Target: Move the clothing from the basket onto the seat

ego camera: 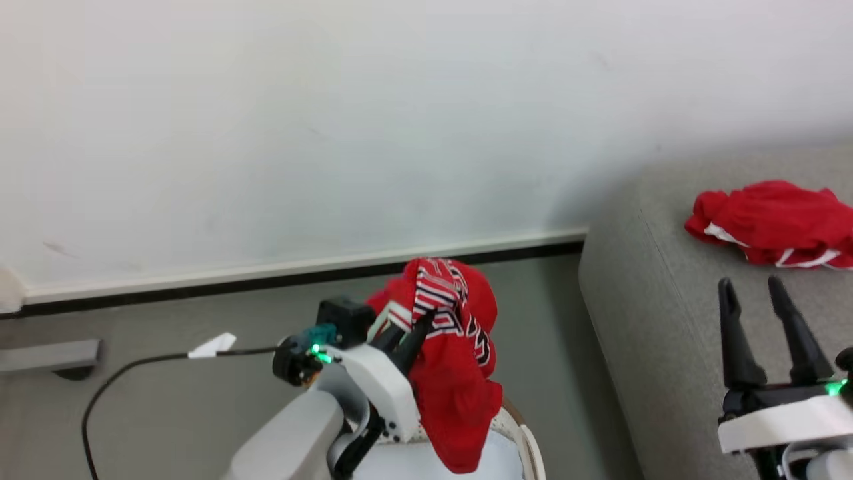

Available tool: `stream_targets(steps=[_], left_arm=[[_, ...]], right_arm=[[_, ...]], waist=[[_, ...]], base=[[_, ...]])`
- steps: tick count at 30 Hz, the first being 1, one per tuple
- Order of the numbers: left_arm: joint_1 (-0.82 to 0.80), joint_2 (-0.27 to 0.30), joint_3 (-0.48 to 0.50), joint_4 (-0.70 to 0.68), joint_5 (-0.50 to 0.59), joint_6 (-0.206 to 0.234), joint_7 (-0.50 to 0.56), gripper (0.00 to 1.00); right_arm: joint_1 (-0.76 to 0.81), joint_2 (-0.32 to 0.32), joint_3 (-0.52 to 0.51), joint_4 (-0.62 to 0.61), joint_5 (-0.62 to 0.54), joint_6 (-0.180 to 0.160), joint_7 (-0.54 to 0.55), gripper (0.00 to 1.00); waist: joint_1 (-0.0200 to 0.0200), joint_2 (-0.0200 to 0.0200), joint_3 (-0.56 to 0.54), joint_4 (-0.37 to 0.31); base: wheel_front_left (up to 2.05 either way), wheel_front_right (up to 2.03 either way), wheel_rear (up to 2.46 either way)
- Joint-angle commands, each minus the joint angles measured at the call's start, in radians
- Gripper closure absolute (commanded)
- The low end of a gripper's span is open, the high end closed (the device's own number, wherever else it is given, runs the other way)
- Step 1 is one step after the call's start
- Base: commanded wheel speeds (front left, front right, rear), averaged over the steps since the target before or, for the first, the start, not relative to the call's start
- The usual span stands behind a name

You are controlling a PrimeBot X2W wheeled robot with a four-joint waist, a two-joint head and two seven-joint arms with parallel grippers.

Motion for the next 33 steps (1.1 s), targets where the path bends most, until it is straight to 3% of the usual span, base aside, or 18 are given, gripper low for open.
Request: stream_targets(steps=[1, 15, 23, 28, 33], left_arm=[[-0.014, 0.011, 0.007, -0.024, -0.006, 0.005, 0.001, 1.0], [-0.077, 0.111, 0.107, -0.353, -0.056, 0.113, 0.097, 1.0], [-0.042, 0.14, 0.105, -0.458, -0.058, 0.154, 0.136, 1.0], [-0.036, 0.143, 0.1, -0.485, -0.055, 0.163, 0.145, 1.0], [-0.04, 0.14, 0.089, -0.498, -0.048, 0.165, 0.148, 1.0]], right_arm=[[0.022, 0.003, 0.005, 0.004, 0.007, -0.002, -0.003, 0.0], [0.067, 0.012, 0.071, 0.011, 0.007, -0.002, -0.003, 0.0], [0.051, 0.013, 0.101, -0.003, 0.01, -0.002, -0.003, 0.0], [0.032, -0.007, 0.187, -0.019, 0.038, -0.002, -0.003, 0.0], [-0.003, -0.03, 0.352, -0.044, 0.069, -0.002, -0.003, 0.0]], waist=[[0.0003, -0.0001, -0.04, 0.037], [0.0003, -0.0001, -0.071, 0.059], [0.0003, -0.0001, -0.064, 0.055], [0.0003, -0.0001, -0.058, 0.061], [0.0003, -0.0001, -0.055, 0.069]], base=[[0.0, 0.0, 0.0], [0.0, 0.0, 0.0], [0.0, 0.0, 0.0], [0.0, 0.0, 0.0], [0.0, 0.0, 0.0]])
